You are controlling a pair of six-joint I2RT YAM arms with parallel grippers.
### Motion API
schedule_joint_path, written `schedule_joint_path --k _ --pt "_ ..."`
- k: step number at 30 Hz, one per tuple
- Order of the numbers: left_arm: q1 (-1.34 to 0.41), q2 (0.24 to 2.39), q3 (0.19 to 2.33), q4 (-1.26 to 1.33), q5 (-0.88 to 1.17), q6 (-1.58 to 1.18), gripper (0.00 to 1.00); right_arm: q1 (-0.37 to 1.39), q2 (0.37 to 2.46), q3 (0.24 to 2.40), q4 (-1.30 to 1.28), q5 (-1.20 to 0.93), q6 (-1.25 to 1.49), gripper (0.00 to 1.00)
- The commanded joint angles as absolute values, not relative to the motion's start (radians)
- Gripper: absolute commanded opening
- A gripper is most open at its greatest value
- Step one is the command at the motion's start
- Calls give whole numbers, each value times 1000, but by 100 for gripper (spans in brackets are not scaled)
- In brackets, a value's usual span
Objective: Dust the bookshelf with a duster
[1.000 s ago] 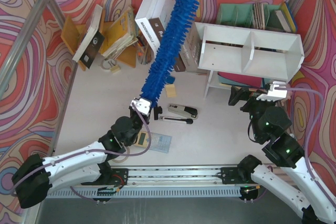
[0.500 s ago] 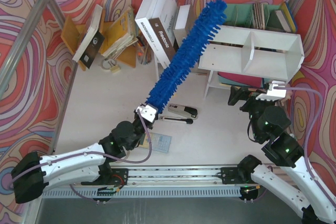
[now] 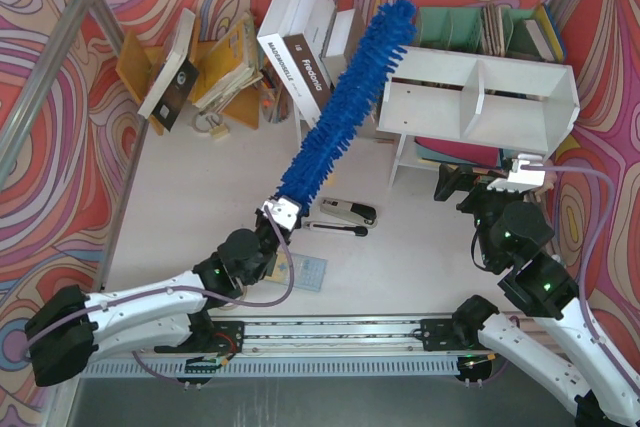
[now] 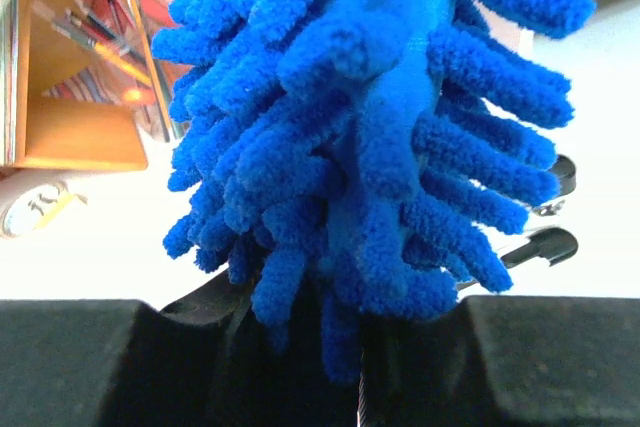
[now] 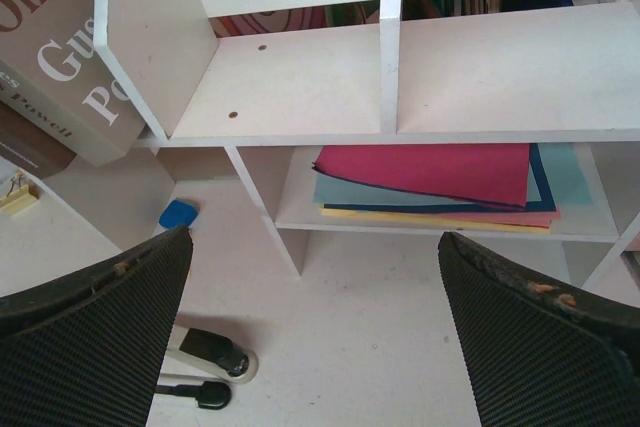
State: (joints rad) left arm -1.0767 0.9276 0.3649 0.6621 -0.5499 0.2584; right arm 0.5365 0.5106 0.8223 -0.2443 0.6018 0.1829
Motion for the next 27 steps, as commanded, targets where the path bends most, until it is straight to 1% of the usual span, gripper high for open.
schedule_joint_path --k 1,6,17,20,27 --pt "-1039 954 314 746 -540 175 0 537 502 818 -222 617 179 99" --pt "-1038 1005 277 775 -529 132 0 537 502 820 -224 617 178 99" --pt "-1038 1153 290 815 -466 96 0 537 502 820 -222 620 179 99" --pt "-1039 1115 309 789 -471 106 0 537 498 819 -225 622 178 99" --pt "-1038 905 385 635 -491 178 0 537 497 818 -222 620 177 99"
